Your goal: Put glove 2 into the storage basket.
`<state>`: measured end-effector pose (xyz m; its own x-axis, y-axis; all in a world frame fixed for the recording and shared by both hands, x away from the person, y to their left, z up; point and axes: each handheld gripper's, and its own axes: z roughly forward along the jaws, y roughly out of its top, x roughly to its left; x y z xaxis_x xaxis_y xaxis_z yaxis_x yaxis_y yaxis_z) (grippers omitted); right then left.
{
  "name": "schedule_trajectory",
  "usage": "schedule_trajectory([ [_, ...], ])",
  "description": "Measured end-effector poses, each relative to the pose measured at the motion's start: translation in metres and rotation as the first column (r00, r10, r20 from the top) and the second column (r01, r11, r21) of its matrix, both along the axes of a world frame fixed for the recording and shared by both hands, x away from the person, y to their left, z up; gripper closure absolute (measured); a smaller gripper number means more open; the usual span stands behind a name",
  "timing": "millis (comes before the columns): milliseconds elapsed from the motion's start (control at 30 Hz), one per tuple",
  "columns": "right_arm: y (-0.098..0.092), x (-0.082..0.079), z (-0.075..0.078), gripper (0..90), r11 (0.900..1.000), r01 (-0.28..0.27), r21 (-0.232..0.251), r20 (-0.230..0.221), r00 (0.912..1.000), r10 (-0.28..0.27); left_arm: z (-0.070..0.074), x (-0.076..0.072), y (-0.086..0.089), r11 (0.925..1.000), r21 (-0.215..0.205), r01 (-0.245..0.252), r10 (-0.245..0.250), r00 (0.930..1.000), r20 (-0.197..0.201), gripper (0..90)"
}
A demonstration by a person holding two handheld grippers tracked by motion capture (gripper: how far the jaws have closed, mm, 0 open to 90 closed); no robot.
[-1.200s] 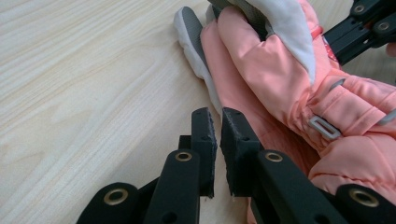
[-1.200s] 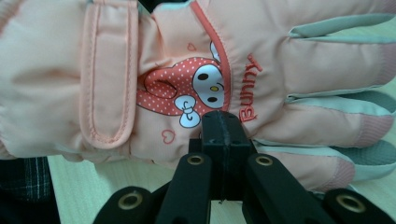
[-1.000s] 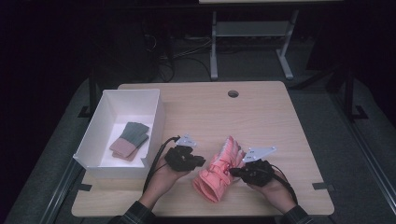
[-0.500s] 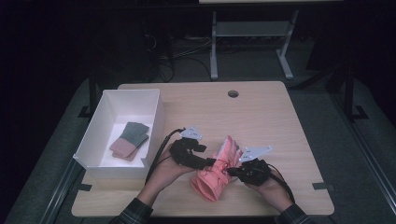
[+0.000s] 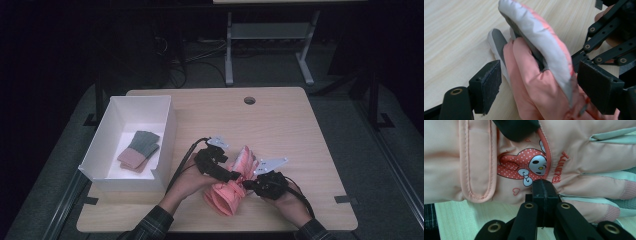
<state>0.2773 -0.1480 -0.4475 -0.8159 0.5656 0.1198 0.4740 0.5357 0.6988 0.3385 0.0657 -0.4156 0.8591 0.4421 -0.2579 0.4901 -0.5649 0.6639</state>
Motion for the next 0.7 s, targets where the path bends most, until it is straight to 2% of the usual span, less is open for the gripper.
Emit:
schedule_trajectory([
  [133, 0.000, 0.001, -0.001, 90.0, 1.000, -0.002, -0.002, -0.002, 1.0000, 0.002, -0.008, 0.003, 0.000, 0.9999, 0.011, 0.011, -0.011, 0.9995, -0.031, 18.7],
  [267, 0.001, 0.000, -0.003, 90.0, 1.000, 0.005, -0.003, -0.011, 0.9999, -0.005, -0.017, 0.006, 0.000, 1.0000, -0.002, 0.009, -0.009, 0.9971, -0.076, 17.7],
  [433, 0.001, 0.001, -0.005, 90.0, 1.000, -0.001, -0.011, -0.006, 1.0000, 0.001, -0.024, 0.009, 0.000, 0.9997, -0.008, 0.024, -0.024, 0.9936, -0.110, 14.6],
  [500, 0.002, 0.000, -0.005, 90.0, 1.000, 0.004, -0.010, -0.013, 0.9999, -0.004, -0.029, 0.011, -0.001, 0.9996, -0.010, 0.026, -0.028, 0.9881, -0.152, 13.5],
  [567, 0.001, 0.001, -0.006, 90.0, 1.000, -0.001, -0.012, -0.007, 1.0000, 0.001, -0.031, 0.011, -0.001, 0.9994, -0.008, 0.033, -0.034, 0.9855, -0.166, 12.8],
  [600, 0.001, 0.001, -0.006, 90.0, 1.000, -0.002, -0.013, -0.007, 1.0000, 0.002, -0.034, 0.013, -0.002, 0.9991, -0.012, 0.042, -0.043, 0.9805, -0.191, 12.7],
  [700, 0.001, 0.001, -0.006, 90.0, 1.000, -0.004, -0.016, -0.006, 1.0000, 0.003, -0.036, 0.014, -0.003, 0.9987, -0.018, 0.047, -0.050, 0.9777, -0.204, 12.9],
])
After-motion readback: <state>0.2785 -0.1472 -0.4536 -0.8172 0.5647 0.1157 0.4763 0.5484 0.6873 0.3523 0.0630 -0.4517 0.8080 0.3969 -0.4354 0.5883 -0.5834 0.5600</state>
